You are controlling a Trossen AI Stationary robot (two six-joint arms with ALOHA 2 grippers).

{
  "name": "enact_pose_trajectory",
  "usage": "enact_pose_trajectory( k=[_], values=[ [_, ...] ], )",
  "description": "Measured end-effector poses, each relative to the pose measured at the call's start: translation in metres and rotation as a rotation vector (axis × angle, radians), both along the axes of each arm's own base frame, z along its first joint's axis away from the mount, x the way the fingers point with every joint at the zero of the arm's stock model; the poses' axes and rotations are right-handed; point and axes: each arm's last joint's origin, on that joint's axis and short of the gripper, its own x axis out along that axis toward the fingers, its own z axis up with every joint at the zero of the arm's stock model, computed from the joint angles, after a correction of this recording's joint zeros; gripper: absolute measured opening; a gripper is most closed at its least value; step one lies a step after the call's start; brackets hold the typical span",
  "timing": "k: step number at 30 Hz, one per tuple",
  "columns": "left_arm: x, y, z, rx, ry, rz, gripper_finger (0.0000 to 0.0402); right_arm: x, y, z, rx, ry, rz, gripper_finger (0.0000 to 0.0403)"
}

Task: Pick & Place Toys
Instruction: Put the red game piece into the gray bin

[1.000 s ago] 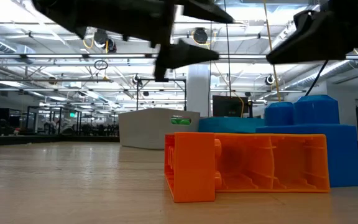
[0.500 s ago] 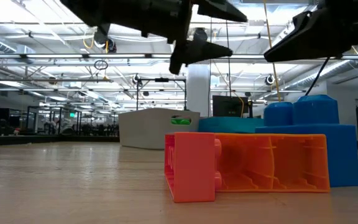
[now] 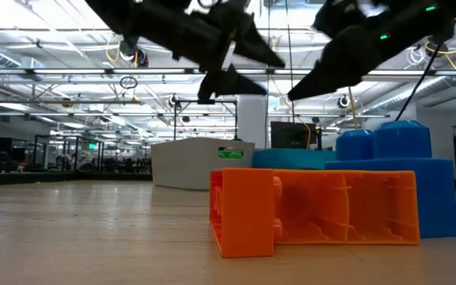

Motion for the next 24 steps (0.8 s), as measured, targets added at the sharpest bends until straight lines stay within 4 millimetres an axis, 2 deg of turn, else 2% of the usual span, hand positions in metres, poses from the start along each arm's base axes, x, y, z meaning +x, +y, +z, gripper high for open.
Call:
enact_pose_trajectory(
  k=[5, 9, 12, 16, 24],
  values=[
    [-0.01, 0.022, -0.02, -0.04, 0.055, 0.076, 0.0296, 0.012, -0.05, 0.011, 0.019, 0.127, 0.024, 0.0275],
    [-0.019, 0.031, -0.036, -0.06, 0.059, 0.108, 0.0296, 0.018, -0.097, 0.014, -0.035, 0.205, 0.005, 0.027],
    [-0.023, 0.036, -0.04, -0.059, 0.023, 0.119, 0.0296, 0.024, -0.126, 0.005, -0.012, 0.233, 0.027, 0.0258],
    [-0.024, 0.044, -0.04, -0.036, 0.021, 0.134, 0.0296, 0.034, -0.147, -0.019, 0.022, 0.302, 0.075, 0.0245],
    [-0.026, 0.055, -0.041, -0.012, 0.034, 0.159, 0.0296, 0.058, -0.164, -0.054, -0.034, 0.439, 0.103, 0.0233]
  ],
)
